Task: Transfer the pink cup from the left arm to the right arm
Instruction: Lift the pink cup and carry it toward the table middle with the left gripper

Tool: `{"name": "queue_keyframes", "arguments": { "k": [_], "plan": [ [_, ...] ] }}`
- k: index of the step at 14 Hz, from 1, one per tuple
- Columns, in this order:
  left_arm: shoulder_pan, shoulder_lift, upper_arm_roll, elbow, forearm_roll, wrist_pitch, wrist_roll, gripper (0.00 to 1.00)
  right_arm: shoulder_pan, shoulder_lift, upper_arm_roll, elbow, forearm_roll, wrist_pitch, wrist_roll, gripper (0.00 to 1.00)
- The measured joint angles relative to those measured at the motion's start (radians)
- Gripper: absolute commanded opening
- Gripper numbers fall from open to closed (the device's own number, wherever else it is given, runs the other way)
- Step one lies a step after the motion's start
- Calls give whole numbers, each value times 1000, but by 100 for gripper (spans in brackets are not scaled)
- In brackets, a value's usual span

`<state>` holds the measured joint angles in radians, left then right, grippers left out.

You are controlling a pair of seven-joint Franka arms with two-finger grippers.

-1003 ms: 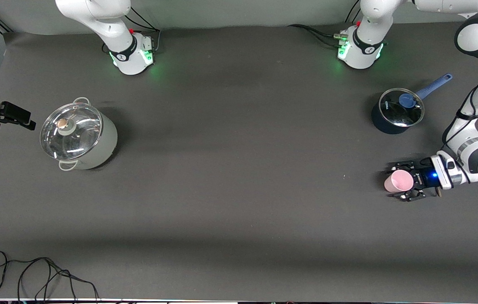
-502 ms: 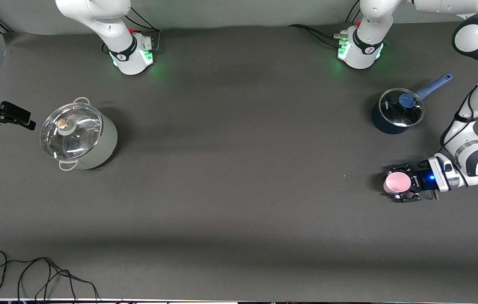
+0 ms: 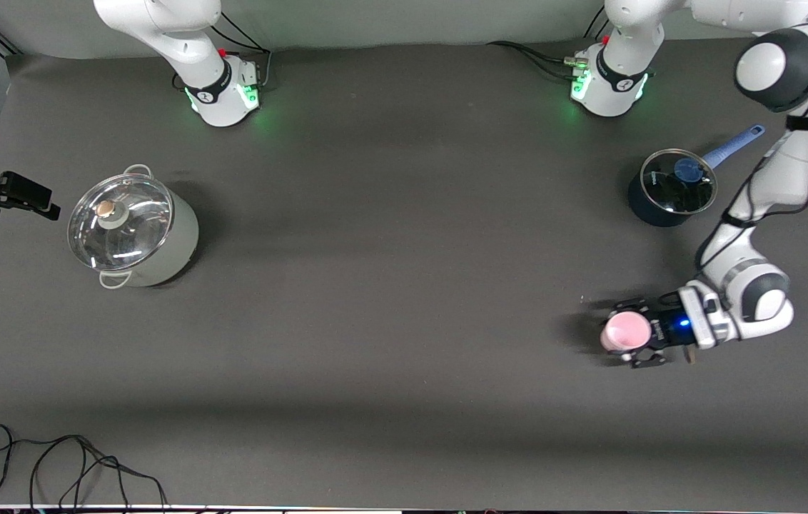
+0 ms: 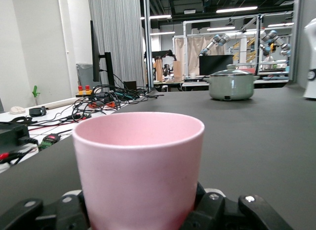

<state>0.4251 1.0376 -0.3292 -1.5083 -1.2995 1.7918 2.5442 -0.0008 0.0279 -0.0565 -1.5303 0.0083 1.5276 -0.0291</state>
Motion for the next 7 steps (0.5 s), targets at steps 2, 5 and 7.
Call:
{"name": "queue_keyframes", "arguments": {
  "k": [2, 5, 7],
  "plan": [
    [-46, 0, -45, 27, -42, 92, -23, 0, 0, 0, 0, 0, 0, 0, 0, 100],
    [-93, 0, -136, 82, -54, 262, -112, 0, 0, 0, 0, 0, 0, 0, 0, 100],
    [-113, 0, -197, 107, -56, 373, -153, 0, 0, 0, 0, 0, 0, 0, 0, 100]
  ]
}}
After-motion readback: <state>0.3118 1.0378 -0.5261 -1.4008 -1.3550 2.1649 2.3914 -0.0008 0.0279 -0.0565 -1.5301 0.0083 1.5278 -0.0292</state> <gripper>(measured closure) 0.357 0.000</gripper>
